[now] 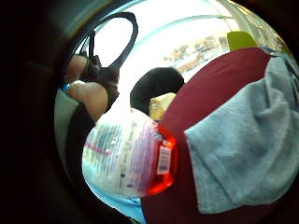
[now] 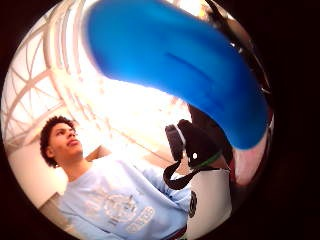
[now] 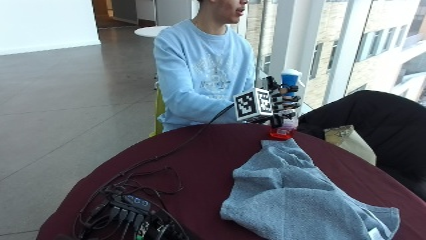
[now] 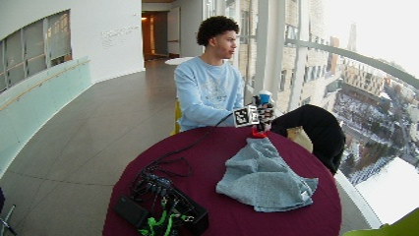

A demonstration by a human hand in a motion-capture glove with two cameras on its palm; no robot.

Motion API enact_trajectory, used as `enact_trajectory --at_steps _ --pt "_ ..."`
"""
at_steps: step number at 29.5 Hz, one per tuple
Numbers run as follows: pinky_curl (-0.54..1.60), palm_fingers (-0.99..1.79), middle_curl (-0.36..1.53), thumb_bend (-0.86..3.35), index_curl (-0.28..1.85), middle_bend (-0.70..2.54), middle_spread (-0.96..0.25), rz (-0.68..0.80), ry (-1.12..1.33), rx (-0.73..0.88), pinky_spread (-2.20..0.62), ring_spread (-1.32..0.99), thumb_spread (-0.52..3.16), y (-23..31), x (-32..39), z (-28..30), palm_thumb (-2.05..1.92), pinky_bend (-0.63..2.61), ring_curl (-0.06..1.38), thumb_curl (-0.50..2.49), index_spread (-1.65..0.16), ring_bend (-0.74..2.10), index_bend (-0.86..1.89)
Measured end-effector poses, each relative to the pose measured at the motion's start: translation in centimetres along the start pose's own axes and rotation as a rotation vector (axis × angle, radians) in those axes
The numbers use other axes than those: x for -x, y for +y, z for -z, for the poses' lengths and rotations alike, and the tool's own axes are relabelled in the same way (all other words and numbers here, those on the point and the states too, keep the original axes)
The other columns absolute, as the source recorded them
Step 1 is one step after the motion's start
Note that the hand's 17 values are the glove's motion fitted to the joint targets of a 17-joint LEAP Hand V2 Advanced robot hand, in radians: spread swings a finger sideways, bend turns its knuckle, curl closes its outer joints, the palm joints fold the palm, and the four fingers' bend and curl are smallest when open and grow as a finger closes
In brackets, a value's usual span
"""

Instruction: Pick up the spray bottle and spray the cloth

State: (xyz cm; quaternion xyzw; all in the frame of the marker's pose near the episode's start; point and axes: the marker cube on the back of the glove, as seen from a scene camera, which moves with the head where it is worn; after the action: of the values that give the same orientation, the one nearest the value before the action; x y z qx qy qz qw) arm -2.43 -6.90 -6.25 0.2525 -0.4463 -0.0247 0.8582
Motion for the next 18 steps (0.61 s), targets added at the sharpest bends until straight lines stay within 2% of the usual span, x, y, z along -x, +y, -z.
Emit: enact_trajectory --at_steps 8,18 --pt "0.39 0.86 0.43 -0.03 0.25 0.3 -0.08 0.008 0.297 0.026 0.12 -0.09 1.08 4.4 0.1 7.6 0.7 0.36 0.39 0.41 -0.3 0.57 0.07" --pt "0.38 0.71 0.42 -0.03 0.29 0.23 -0.08 -0.118 0.621 0.036 0.16 -0.06 1.08 11.9 1.3 15.1 0.67 0.32 0.35 0.37 -0.31 0.38 0.18"
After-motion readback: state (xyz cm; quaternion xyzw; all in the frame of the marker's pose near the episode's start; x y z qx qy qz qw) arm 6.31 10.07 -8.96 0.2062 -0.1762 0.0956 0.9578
